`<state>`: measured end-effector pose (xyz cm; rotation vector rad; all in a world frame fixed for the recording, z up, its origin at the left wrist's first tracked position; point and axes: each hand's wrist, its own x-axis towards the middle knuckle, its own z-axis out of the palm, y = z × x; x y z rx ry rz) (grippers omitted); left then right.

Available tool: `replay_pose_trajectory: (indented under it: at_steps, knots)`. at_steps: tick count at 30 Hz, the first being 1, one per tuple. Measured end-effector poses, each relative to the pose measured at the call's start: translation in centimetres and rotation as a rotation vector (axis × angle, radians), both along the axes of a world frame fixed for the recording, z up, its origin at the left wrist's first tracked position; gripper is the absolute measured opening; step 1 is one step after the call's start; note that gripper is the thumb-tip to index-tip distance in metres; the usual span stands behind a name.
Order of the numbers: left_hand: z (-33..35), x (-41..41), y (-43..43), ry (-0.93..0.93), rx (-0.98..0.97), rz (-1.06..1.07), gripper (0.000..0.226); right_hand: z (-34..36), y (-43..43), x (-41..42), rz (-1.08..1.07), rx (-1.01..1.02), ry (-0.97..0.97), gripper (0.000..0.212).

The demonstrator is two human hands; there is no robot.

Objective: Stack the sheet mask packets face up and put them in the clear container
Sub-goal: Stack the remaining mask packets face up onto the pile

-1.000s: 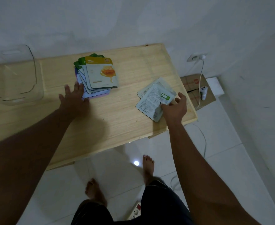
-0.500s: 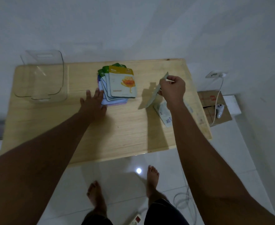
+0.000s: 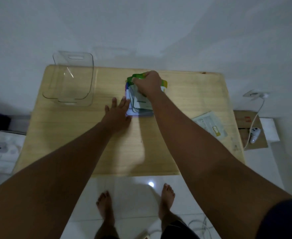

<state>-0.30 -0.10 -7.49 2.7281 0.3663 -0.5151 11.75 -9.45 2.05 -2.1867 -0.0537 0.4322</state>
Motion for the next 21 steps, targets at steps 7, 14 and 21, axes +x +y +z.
replay_pose_trajectory:
  at_steps: [7,14,21]
  knots:
    - [0.0,-0.2,-0.2,-0.017,0.007,0.005,0.073,-2.4,-0.4,-0.2,-0.016,0.128,0.027,0.034]
    - [0.5,0.0,-0.3,0.007,0.012,-0.002,0.073,-1.9,-9.4,-2.2,-0.170,0.152,-0.098,0.038]
    - [0.5,-0.1,-0.5,0.007,0.054,-0.009,0.072,-3.6,-19.6,-4.7,-0.293,-0.229,-0.132,0.051]
